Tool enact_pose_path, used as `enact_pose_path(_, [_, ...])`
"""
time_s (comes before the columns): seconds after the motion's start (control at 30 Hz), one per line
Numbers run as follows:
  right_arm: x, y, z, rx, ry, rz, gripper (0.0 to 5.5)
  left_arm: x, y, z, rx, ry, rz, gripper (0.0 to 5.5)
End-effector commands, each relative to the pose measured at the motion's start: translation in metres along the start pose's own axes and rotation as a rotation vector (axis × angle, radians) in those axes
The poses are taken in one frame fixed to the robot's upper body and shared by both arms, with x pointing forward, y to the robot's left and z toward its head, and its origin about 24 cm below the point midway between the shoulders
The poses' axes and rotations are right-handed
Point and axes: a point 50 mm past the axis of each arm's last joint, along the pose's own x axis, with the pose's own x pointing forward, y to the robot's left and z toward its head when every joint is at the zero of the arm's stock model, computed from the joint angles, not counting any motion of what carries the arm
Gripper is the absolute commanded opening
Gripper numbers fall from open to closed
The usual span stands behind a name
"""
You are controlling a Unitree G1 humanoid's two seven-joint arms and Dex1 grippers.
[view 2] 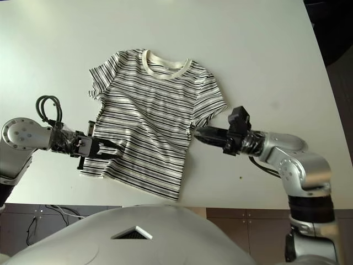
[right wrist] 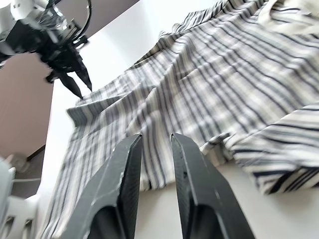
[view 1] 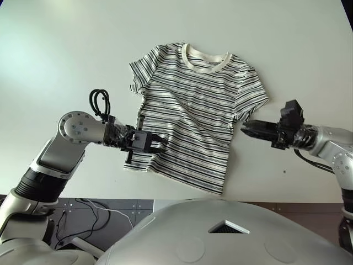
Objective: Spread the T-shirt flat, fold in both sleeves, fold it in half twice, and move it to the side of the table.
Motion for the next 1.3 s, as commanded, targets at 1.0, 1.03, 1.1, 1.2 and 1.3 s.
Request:
enact_pose_path(1.0, [-0.031, -0.019, -0.058, -0.303, 0.59, 0.136, 1.06, 0.026, -0.086, -0.033, -0.172, 0.023, -0.058, 0.96])
enact_pose_path(1.03, [-0.031, -0.02, -0.055, -0.315, 0.594, 0.138, 1.06, 0.027, -0.09, -0.034, -0.187, 0.032, -0.057, 0.96])
enact_pose_path(1.1, [-0.032, -0.021, -0.048, -0.333, 0.58, 0.127, 1.06, 0.03, -0.091, -0.034, -0.219, 0.009, -0.008, 0.96])
enact_pose_path(1.2, [-0.036, -0.014, -0.041, -0.331, 0.535, 0.132, 1.06, 0.026, -0.068, -0.015, -0.261, -0.135, 0.112, 0.96])
enact_pose_path(1.3, [-0.041, -0.009, -0.033, -0.329, 0.489, 0.117, 1.06, 0.015, -0.047, 0.009, -0.289, -0.257, 0.183, 0.96])
